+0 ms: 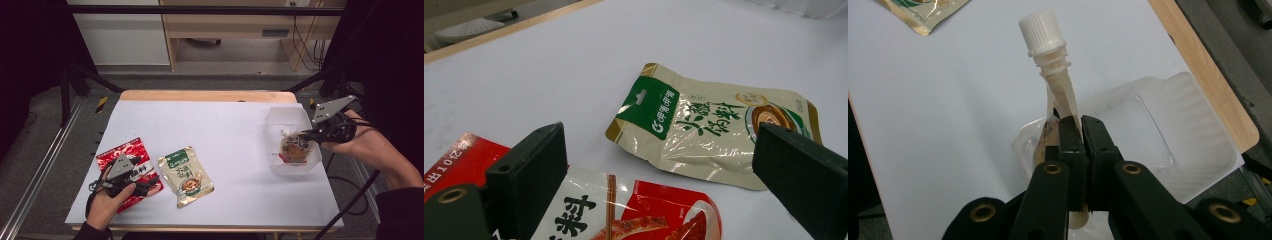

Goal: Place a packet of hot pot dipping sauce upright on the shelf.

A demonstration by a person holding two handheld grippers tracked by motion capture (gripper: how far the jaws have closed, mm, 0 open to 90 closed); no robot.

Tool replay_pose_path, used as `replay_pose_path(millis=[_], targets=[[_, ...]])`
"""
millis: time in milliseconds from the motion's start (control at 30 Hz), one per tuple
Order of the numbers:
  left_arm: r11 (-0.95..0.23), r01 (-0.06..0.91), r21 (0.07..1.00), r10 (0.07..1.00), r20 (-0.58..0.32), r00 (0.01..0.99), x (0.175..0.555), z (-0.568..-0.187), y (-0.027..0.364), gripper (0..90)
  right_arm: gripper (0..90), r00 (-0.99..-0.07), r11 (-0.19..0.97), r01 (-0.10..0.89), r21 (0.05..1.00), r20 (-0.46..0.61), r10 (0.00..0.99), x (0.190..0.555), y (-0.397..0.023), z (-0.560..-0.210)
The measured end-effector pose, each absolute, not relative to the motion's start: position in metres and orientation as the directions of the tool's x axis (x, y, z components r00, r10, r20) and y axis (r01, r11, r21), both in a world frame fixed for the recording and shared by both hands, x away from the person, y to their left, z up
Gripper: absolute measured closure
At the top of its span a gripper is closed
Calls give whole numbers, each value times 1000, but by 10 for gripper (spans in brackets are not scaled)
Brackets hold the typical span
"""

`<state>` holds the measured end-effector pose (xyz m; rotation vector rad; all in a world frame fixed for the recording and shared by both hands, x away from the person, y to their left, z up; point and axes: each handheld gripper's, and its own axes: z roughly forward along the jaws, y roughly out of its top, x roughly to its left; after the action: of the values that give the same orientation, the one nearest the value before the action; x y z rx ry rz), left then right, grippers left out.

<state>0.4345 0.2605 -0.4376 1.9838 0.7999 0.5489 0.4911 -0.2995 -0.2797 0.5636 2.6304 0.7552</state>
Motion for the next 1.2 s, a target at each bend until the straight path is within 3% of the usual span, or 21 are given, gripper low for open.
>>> replay_pose_path(millis=[933,1067,1200], targets=[[-395,325,859,715,66,696,435,-439,259,73,866,-860,779,339,527,-163,484,505,-306,-326],[-396,325,859,714,65,697,435,-439,260,73,804,-849,777,359,518,-163,502,505,-307,-328],[-396,325,859,714,65,697,435,-439,260,73,603,-830,762,360,538,-188,525,503,-309,-323]])
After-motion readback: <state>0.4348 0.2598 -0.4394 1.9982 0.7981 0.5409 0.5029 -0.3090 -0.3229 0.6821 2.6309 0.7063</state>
